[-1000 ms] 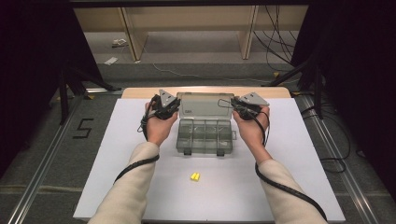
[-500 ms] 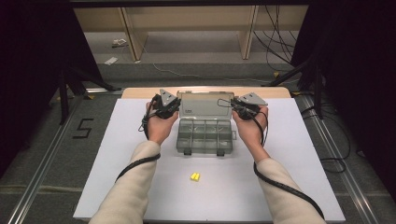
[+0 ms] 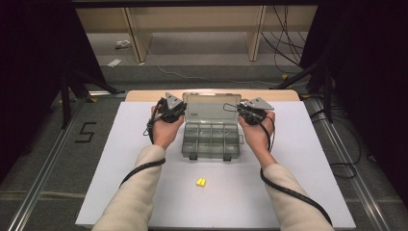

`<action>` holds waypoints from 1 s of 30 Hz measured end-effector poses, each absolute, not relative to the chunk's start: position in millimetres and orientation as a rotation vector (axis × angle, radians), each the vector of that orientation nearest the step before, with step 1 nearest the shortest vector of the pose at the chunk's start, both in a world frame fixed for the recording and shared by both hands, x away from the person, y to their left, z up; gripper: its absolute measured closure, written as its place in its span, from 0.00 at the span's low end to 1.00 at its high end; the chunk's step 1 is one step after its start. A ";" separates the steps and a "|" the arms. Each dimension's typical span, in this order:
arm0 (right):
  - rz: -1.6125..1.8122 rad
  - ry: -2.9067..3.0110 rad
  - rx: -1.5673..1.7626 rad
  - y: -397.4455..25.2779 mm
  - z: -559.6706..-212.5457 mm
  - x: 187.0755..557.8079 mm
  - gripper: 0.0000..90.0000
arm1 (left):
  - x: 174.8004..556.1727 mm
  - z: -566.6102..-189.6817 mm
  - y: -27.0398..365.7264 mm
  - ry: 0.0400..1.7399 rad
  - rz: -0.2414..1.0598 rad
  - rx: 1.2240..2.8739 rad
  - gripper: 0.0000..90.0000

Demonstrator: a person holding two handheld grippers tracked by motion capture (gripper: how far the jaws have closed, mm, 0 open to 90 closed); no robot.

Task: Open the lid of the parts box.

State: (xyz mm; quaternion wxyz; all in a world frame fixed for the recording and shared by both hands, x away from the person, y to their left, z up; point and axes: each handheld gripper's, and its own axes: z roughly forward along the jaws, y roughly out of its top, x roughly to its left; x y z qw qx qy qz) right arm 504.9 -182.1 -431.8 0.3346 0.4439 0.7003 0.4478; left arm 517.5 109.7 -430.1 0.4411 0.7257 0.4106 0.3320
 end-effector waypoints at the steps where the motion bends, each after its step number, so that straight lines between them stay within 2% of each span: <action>1: 1.172 1.825 1.159 -182.0 -432.8 505.4 0.94 | 517.6 -430.3 109.7 1.020 0.823 1.802 0.92; 30: 1.146 1.862 1.199 -182.2 -446.0 507.0 0.94 | 523.3 -443.2 108.0 1.046 0.800 1.839 0.92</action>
